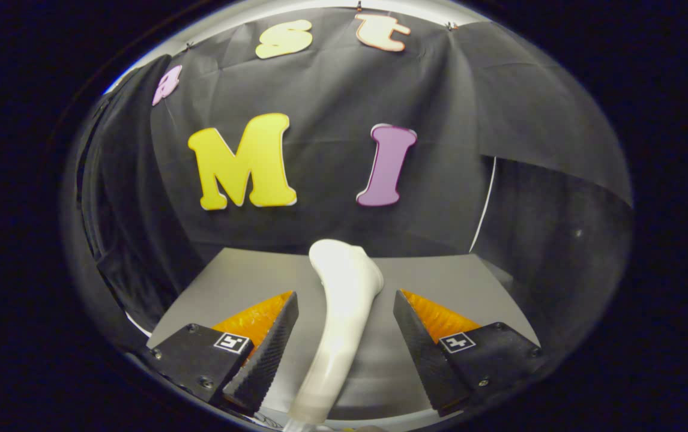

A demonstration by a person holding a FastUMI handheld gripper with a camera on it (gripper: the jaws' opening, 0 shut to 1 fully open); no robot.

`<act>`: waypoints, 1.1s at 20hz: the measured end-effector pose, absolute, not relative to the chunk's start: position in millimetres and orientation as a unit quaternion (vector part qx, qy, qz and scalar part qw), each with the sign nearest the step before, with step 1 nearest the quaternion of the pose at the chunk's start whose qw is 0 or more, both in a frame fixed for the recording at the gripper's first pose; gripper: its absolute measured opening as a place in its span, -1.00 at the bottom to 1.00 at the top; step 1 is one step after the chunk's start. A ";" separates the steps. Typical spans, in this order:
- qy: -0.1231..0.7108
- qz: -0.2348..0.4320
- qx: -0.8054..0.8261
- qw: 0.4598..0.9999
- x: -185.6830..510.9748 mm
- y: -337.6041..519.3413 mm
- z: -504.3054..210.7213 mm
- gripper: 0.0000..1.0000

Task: Iron the clothes twice with a garment steamer, once on the left side and once on the right side.

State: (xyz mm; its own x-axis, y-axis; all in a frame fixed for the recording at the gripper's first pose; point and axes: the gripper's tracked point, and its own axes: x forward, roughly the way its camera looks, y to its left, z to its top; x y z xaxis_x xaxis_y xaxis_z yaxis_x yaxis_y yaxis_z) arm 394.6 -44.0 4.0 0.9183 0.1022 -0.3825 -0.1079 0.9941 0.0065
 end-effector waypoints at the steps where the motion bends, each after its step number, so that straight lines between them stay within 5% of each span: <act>1: 0.212 0.057 -0.007 0.976 398.7 -43.2 -8.2 0.99; 5: 0.261 0.071 -0.001 0.963 399.1 -38.0 -43.5 0.90; 10: 0.272 0.079 0.039 0.958 402.3 -29.8 -52.2 0.20; 15: 0.259 0.102 0.107 0.955 390.4 -22.2 -35.1 -0.14; 22: 0.188 0.112 0.095 0.971 344.8 -7.7 13.6 -0.24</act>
State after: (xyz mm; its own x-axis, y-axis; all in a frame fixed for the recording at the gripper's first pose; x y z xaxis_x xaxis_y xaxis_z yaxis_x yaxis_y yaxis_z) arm 344.8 -7.7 13.6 0.9040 0.2532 -0.3445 -0.1813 0.9568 0.2275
